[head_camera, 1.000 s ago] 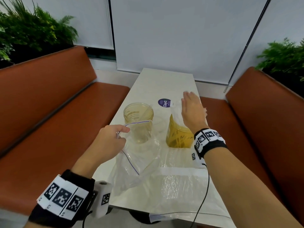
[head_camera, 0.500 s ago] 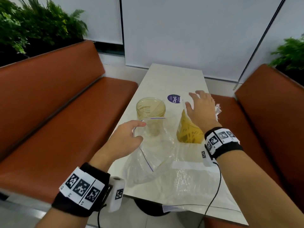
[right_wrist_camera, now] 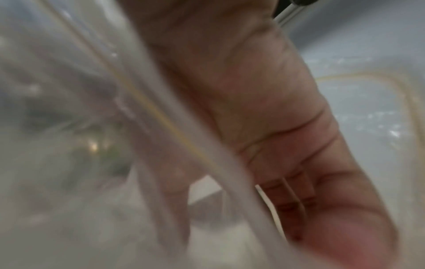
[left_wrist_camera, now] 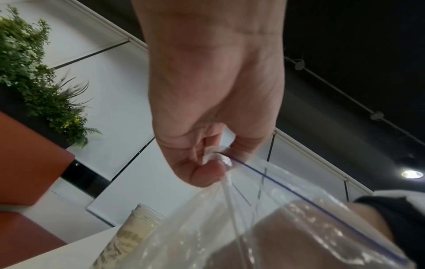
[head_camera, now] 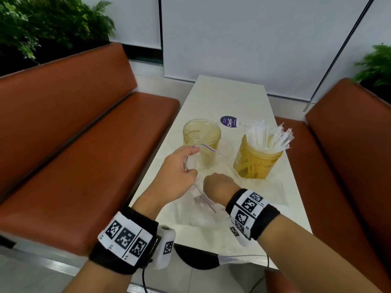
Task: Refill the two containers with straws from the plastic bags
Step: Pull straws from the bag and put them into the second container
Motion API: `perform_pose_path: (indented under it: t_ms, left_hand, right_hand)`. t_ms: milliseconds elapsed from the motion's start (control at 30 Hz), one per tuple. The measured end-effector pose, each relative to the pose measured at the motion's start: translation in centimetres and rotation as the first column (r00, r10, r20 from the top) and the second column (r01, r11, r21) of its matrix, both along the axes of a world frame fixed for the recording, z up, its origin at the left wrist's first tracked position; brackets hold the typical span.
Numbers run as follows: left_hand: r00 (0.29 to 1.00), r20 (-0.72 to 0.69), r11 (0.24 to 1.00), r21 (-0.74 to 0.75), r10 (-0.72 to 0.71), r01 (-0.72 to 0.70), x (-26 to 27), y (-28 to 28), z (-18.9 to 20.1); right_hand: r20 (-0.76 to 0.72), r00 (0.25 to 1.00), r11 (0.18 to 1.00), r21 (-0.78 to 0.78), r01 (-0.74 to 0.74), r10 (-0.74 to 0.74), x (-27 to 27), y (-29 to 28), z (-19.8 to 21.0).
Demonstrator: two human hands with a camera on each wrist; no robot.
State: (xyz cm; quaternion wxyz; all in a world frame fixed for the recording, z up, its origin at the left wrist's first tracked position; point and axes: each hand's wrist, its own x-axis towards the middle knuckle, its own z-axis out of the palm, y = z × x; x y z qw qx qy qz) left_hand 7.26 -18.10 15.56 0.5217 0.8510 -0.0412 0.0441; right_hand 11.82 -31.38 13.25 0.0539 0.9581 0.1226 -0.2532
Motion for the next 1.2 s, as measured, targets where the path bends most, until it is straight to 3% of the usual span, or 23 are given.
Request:
perform_pose_path:
  t_ms: [200,300,433,667,900,1033,1200]
  left_hand:
    - [1.0,0.01,0.998,-0.051,-0.024,0.024,0.1,0.0,-0.7]
    - [0.999,0.009,0.998,-0.059,-0.033,0.033,0.1,0.0,-0.9]
    - [0.999,0.023,0.998,-0.04,-0.044,0.045,-0.1,0.3,-1.1]
    - [0.999,0.022,0.999,0.035,-0.032,0.031,-0.8,0.9,-1.2]
    - [0.997,0.013,0.923,0.38,-0.077,0.067,-0.6,0.2,-1.9]
    - [1.0,-0.004,0.859,0.512,-0.017,0.017,-0.7,-1.3,-2.3]
    - [0.99,0.097,0.794,0.591,0.102,-0.14,0.2,-2.7,-2.9]
  right_hand:
    - [-0.019,0.994,0.991,0.081,0.107,-0.106,-0.4,-0.1,-1.3]
    - [-0.12,0.977,0.961,0.193,0.196,-0.175,-0.6,-0.3,-1.3]
    - [-0.271,0.943,0.96,0.151,0.238,-0.191,-0.4,-0.1,-1.9]
    - [-0.198,0.963,0.939,0.254,0.23,-0.182,0.9,-1.0,-0.8]
    - [-0.372,0.894,0.772,0.479,0.416,-0.251,1.6,-2.1,2.7]
    - [-0.395,0.898,0.788,0.482,0.382,-0.194,1.5,-2.5,5.3]
    - [-0.328,0.944,0.886,0.427,0.18,-0.033,0.9,-2.6,8.4]
